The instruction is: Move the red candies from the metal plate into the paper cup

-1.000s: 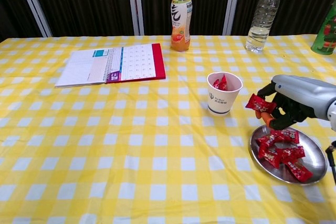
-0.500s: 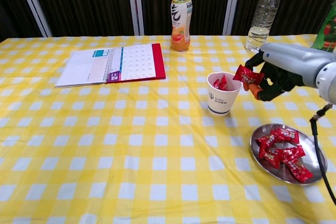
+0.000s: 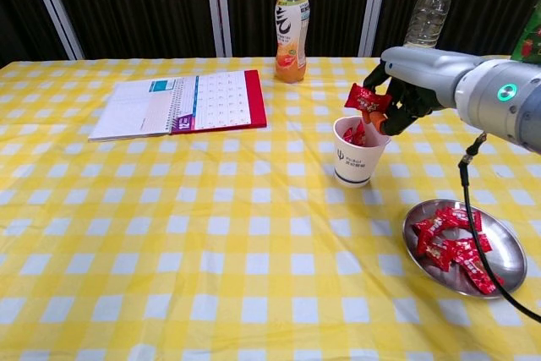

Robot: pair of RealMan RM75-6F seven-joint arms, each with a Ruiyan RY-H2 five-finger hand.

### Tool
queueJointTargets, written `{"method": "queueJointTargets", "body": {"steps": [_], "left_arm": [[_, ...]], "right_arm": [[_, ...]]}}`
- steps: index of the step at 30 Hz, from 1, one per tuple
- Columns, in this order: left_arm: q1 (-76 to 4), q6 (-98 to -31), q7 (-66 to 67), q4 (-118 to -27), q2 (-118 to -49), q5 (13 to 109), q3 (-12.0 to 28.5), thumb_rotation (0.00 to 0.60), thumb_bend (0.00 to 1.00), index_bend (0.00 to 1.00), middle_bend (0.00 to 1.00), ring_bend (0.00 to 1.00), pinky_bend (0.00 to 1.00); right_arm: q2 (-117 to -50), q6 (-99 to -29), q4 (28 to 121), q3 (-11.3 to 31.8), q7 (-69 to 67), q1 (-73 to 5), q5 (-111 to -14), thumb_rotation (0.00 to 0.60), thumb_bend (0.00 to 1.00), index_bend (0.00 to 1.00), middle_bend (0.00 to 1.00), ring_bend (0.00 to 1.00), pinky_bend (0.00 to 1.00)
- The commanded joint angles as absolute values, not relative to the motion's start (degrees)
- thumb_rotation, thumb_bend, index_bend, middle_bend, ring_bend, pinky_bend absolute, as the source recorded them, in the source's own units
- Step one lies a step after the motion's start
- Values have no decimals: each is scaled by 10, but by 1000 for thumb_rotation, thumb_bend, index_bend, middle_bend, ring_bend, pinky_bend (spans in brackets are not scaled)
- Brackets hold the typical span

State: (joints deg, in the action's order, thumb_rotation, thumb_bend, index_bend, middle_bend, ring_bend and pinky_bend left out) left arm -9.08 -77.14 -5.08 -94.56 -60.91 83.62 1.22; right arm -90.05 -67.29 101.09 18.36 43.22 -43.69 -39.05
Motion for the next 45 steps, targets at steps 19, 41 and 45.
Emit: {"method": "queueJointTargets", "body": {"steps": [19, 41, 45], "left_arm": [[-91, -766, -47, -955, -605, 831, 11, 600, 0, 0, 0, 0, 0], [-89, -773, -45, -953, -606, 837, 10, 600, 0, 0, 0, 0, 0], [-90, -775, -41, -953, -608, 840, 10, 600, 0, 0, 0, 0, 0]], "right_arm": [[-906, -676, 984, 165, 406, -451, -392, 600, 615, 338, 823, 878, 947], [-839, -737, 1063, 95, 386, -395, -477, 600, 442, 337, 823, 878, 947], [-833, -741, 1081, 68, 355, -373, -521, 600, 368, 339, 823, 878, 947]]}}
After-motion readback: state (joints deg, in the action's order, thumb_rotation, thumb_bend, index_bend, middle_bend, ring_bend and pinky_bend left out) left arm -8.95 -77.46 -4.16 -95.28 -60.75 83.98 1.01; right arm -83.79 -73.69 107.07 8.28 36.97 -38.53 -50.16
